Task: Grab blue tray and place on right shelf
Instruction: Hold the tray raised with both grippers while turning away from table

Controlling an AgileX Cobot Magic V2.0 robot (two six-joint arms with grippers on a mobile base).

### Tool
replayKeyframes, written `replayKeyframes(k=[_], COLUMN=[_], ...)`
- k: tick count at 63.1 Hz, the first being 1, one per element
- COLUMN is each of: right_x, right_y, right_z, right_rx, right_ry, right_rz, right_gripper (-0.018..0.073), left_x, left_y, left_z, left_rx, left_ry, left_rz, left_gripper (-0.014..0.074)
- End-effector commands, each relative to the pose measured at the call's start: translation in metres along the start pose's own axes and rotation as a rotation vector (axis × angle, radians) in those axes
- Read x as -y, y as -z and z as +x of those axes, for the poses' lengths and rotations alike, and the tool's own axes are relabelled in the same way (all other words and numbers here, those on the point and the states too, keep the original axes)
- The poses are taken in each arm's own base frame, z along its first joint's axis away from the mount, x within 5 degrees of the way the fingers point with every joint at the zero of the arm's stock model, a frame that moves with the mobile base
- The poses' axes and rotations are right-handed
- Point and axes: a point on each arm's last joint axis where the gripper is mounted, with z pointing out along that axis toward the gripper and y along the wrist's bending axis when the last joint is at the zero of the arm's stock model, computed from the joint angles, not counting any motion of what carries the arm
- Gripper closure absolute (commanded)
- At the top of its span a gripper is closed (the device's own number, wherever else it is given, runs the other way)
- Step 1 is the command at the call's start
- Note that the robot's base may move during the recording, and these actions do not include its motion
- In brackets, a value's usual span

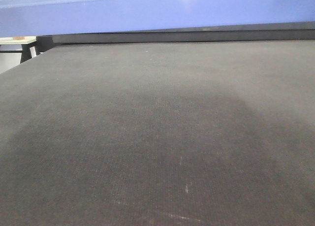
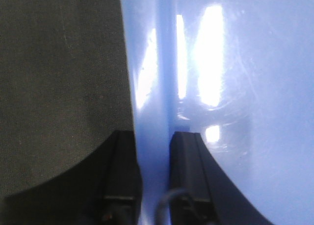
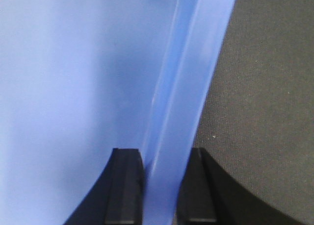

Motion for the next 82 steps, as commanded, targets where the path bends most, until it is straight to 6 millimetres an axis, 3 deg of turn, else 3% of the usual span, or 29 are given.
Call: replayKeyframes(k=[1,82], right_x=[-0.0035,-0.0036], right_y=[0.0186,0.0182], right_z=[-0.0070,-0.0071], right_rx=[0.120,0.118], right_ry=[0.042,0.042], right_rz=[-0.060,-0.059], right_gripper=[0.0503,0.0503], left_x=[0.0004,0.0012], left_y=[0.0176,0.0176], left_z=[0.0079,0.0082], left_rx=[-0.033,-0.036], left_ry=[-0.050,-0.047], left_rz=[-0.014,-0.006], left_gripper=[0.0645,0.0645])
